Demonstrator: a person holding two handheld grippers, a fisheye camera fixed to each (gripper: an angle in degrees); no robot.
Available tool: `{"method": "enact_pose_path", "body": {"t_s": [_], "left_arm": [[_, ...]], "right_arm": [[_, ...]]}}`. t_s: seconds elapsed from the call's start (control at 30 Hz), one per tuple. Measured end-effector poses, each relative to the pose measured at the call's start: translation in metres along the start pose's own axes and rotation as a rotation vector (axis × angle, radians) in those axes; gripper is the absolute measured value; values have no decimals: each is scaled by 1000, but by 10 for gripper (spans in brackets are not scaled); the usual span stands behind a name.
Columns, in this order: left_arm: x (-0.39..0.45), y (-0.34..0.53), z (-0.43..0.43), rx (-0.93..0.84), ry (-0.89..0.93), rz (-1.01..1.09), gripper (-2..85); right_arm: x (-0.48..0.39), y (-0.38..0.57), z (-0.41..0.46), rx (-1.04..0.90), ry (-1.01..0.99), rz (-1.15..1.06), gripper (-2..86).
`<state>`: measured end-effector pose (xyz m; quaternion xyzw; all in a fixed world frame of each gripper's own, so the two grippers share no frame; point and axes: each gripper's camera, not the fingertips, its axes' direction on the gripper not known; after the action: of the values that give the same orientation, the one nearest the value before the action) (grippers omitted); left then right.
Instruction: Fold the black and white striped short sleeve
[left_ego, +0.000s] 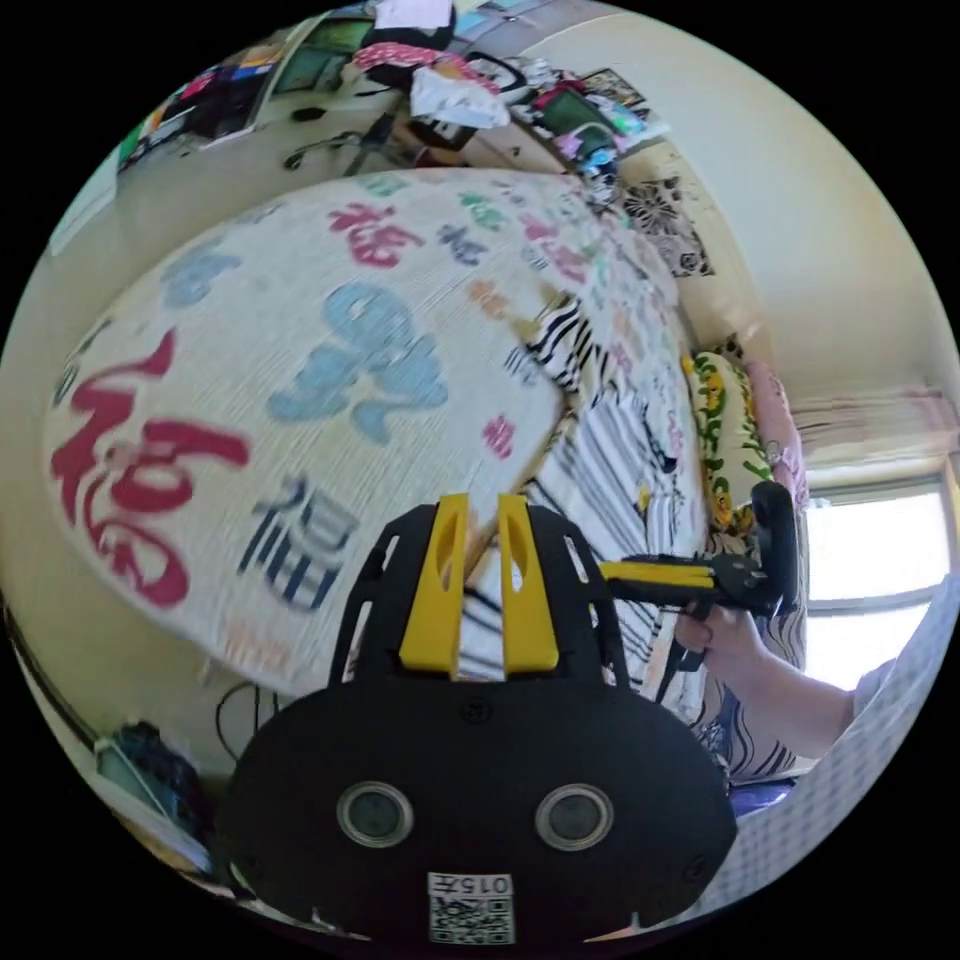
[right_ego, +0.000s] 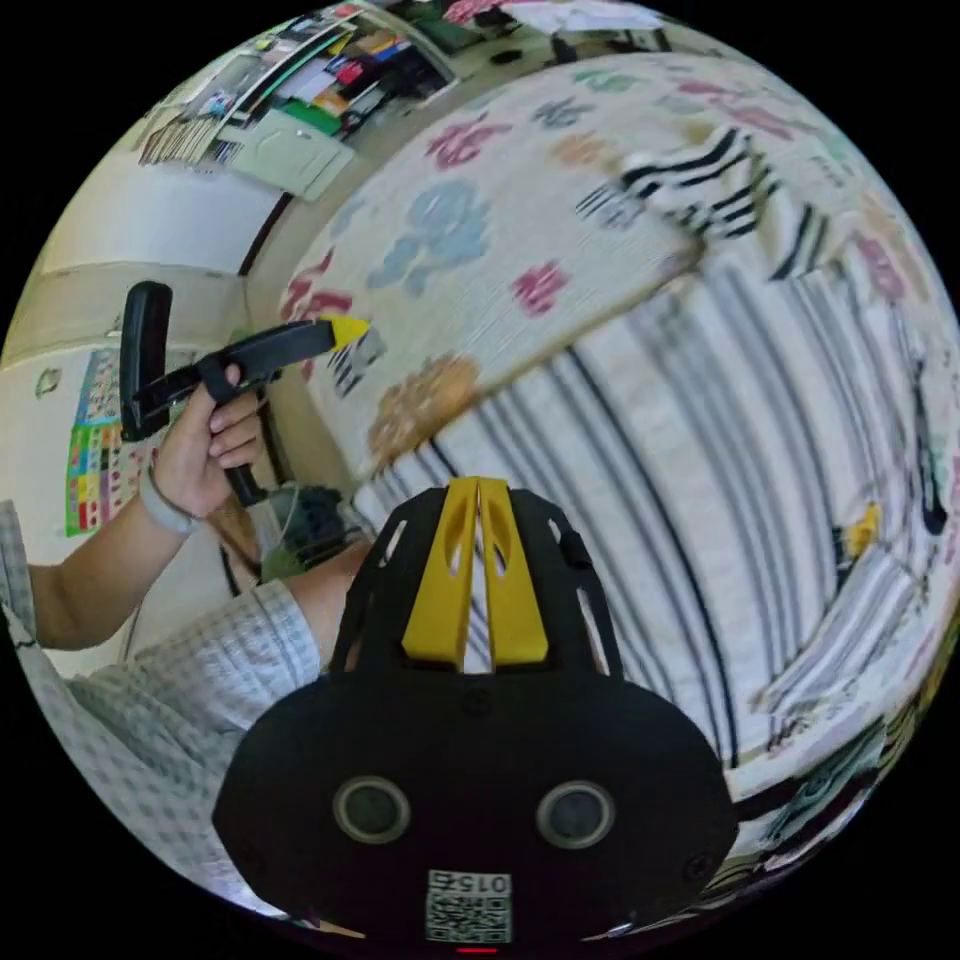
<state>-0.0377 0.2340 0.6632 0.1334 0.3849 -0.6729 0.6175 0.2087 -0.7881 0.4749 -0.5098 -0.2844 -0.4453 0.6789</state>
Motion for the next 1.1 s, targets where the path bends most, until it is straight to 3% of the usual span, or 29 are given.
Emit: {"method": "enact_pose_path", "body": {"t_s": [0.1,0.27,0.63,0.83,1.1], "left_arm": [[23,-52,18,49,86,39,67],[47,-123,70,45,139,-3,81],[54,-171,133,-59,164,18,50],[65,-160,138,-21,225,90,4],[157,-114,105,126,302,425,-3]], "right_arm": [[35,-36,-60,136,70,118,45],[69,-109,-112,187,34,254,81],[79,-209,-101,82,97,441,90],[73,-182,-113,111,155,450,6],[101,-4,-204,570,-163,440,-2]]}}
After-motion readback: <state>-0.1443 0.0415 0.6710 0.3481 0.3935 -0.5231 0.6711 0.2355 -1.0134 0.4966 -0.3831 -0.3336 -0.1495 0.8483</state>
